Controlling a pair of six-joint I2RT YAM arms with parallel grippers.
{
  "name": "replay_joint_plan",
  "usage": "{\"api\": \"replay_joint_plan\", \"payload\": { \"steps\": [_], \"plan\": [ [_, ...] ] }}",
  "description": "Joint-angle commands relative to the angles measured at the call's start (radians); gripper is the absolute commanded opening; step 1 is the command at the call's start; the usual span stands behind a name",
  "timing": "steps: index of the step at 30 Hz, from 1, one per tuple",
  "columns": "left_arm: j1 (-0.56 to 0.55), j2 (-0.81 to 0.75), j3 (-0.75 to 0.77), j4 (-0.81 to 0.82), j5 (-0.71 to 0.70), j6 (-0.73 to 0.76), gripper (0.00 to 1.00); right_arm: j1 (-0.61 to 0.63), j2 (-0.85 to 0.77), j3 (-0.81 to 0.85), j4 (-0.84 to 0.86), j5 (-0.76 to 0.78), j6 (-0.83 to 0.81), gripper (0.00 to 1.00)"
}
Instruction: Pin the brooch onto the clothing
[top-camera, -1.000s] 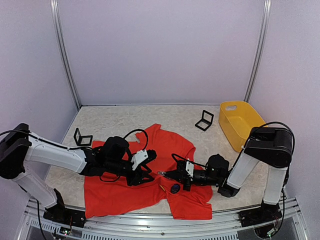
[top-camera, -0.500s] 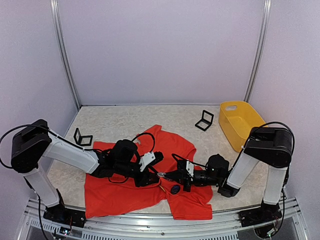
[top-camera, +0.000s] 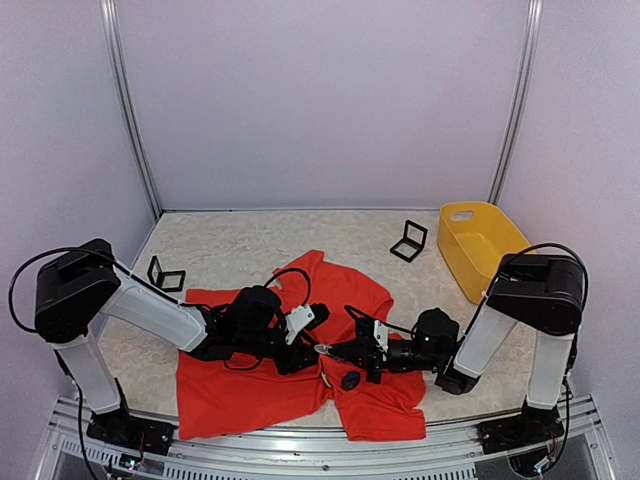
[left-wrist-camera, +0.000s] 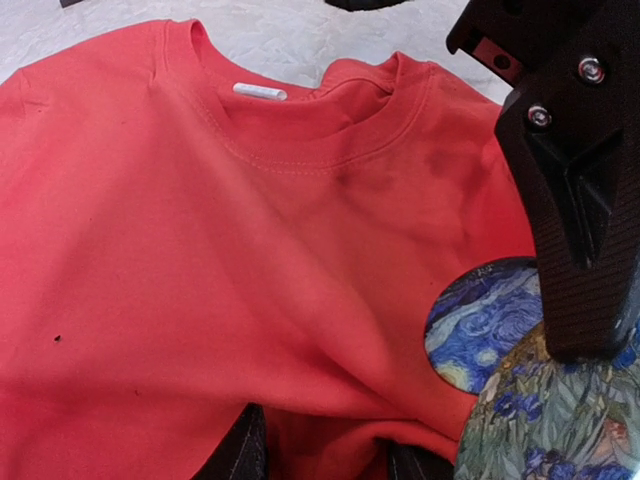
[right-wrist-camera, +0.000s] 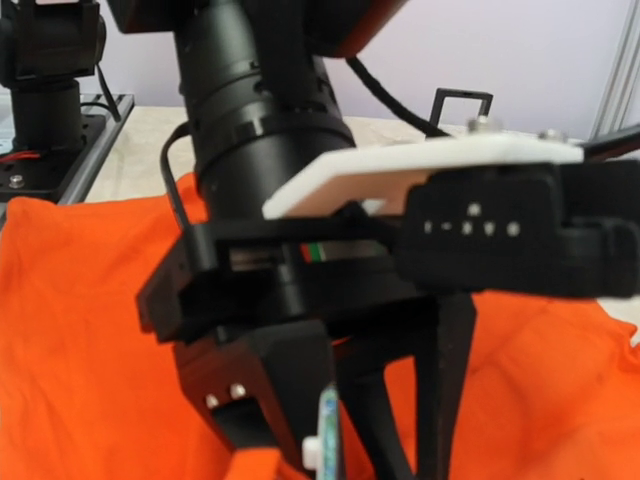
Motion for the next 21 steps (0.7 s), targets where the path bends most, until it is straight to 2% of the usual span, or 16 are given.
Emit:
{"api": "replay_joint_plan", "payload": {
  "steps": [1,6,10,15,21],
  "plan": [
    [-0.003,-0.033,-0.011,0.023,-0.072,-0.015,0.39,-0.003,0.012,-0.004,0.052,-0.006,0.008,0.0],
    [-0.032,-0.205,-0.089,-0.013,-0.15,-0.022,0.43,-0.007,0.012,-0.006,0.041,0.009,0.018,0.0],
    [-0.109,-0.313,-0.169,0.042,-0.181,-0.024,0.41,-0.007,0.008,0.003,0.023,0.015,0.03,0.0],
    [-0.14,-0.276,-0.176,0.085,-0.163,-0.078,0.32,-0.007,0.004,0.003,0.022,0.019,0.043,0.0],
    [-0.148,-0.188,-0.12,0.103,-0.148,-0.069,0.26,-0.007,0.002,0.004,0.018,0.015,0.051,0.0]
  ]
}}
